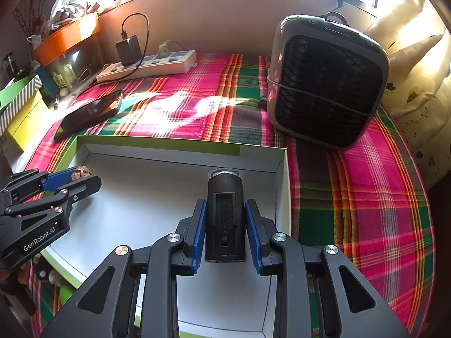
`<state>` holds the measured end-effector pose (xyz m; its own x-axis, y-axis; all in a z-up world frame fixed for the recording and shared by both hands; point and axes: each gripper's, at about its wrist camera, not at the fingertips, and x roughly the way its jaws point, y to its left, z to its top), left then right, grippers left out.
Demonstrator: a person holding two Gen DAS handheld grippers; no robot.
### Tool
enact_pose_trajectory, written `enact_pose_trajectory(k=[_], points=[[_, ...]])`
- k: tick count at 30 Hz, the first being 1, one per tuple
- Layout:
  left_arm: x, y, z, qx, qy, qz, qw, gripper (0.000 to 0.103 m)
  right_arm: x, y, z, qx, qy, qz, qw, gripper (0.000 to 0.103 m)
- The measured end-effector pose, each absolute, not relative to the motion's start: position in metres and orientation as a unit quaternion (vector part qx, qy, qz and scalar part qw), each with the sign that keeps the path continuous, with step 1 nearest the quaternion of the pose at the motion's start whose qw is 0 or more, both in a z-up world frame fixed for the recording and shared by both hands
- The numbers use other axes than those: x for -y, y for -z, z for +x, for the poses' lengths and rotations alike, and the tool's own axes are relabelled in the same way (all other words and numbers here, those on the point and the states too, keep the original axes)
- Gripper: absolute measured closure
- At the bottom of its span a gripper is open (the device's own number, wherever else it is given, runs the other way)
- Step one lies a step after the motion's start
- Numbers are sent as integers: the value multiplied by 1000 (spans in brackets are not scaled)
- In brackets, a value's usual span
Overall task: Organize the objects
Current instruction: 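Carry the black cylinder with the right gripper while the left gripper carries the walnut into the white box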
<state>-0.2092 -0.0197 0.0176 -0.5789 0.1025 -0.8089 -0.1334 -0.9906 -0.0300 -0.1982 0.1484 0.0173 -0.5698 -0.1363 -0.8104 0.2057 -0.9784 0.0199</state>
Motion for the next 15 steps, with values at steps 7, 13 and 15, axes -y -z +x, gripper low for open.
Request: enact_pose_trajectory(k=[7, 13, 15], points=[[17, -15, -212, -28, -888, -453, 66, 76, -144, -13, -202, -46, 885, 453, 93, 75], [16, -15, -213, -37, -890, -451, 62, 76, -144, -12, -204, -47, 885, 454, 92, 74], [16, -15, -213, -36, -889, -452, 63, 76, -144, -12, -204, -47, 885, 453, 92, 74]])
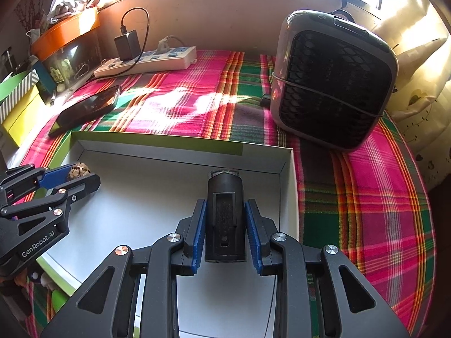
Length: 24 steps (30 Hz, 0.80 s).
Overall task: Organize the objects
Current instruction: 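Carry the black cylinder with the right gripper while the left gripper carries the walnut into the white box, then open the right gripper releasing the cylinder while the left gripper releases the walnut in the box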
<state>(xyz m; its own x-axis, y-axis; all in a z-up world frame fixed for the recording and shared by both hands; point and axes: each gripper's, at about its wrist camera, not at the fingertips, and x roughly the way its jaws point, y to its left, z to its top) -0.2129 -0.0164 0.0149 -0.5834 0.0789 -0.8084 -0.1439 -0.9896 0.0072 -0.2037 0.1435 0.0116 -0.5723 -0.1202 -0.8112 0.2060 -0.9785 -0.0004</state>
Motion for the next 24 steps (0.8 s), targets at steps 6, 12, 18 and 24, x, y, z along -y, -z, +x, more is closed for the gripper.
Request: enact_pose_trajectory(k=[6, 12, 18, 24], points=[[15, -14, -213, -49, -890, -450, 58, 76, -144, -11, -204, -48, 886, 451, 91, 74], [15, -14, -213, -47, -888, -453, 57, 75, -145, -10, -205, -46, 887, 451, 90, 74], [14, -14, -214, -47, -888, -454, 57, 75, -144, -10, -204, -48, 887, 450, 88, 74], [14, -14, -213, -38, -889, -452, 67, 66, -145, -14, -201, -41, 890, 445, 86, 69]])
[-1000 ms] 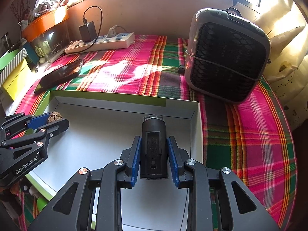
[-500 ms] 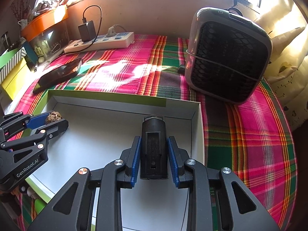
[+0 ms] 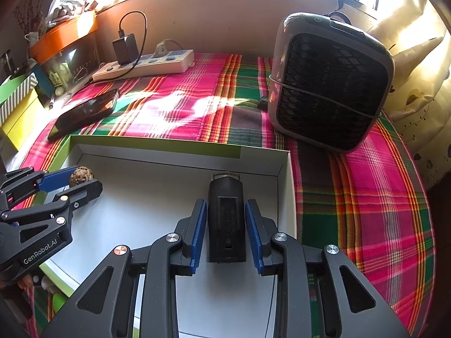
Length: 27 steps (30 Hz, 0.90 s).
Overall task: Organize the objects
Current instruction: 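Open the right gripper releasing the cylinder while the left gripper releases the walnut in the box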
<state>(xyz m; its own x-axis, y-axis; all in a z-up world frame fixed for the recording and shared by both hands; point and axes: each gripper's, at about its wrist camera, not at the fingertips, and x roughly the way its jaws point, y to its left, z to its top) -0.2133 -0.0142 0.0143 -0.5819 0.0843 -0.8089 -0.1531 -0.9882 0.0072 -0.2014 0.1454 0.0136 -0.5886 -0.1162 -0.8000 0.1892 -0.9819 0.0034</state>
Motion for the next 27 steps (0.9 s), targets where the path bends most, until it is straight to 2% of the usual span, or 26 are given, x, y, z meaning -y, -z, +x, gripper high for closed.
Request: enact_pose_trajectory(k=[6, 9, 27], points=[[18, -19, -209, -25, -890, -449, 73, 62, -148, -20, -195, -33, 895, 437, 84, 66], [19, -23, -205, -22, -893, -444, 76, 62, -149, -24, -191, -30, 897, 433, 84, 60], [38, -51, -154, -1, -909, -410, 71, 62, -154, -48, -137, -18, 911, 401, 93, 60]])
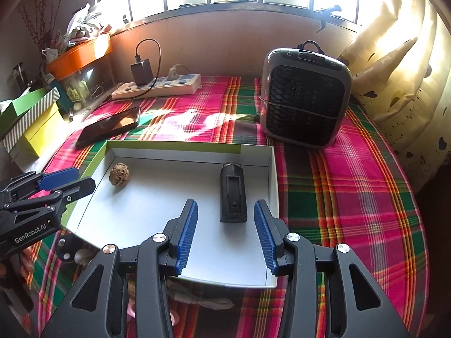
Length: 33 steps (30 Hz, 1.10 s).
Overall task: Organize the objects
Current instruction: 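Open the right gripper releasing the cylinder while the left gripper releases the walnut in the box, then withdraw both grippers from the box and move the left gripper to the black oval fob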
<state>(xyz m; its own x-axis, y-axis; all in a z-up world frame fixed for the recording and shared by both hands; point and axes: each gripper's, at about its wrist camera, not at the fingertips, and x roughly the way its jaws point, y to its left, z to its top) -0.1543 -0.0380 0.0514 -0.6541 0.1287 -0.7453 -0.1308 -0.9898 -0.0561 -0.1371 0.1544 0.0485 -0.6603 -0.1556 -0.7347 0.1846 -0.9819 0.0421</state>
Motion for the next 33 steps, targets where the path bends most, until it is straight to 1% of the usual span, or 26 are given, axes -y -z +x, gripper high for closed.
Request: enact_pose_trajectory(k=[10, 17, 21, 25, 33], points=[[58, -57, -120, 29, -917, -393, 62, 62, -162, -50, -104, -10, 914, 393, 100, 60], [69, -53, -100, 34, -916, -394, 60, 61, -159, -46, -83, -17, 914, 390, 112, 60], [76, -48, -90, 45, -914, -398, 60, 61, -154, -45, -71, -15, 912, 387, 132, 60], [79, -38, -83, 57, -908, -410, 68, 58, -144, -40, -58, -28, 909, 386, 154, 60], [79, -25, -77, 82, -896, -427, 90, 56, -125, -33, -37, -46, 901, 387, 189, 60]])
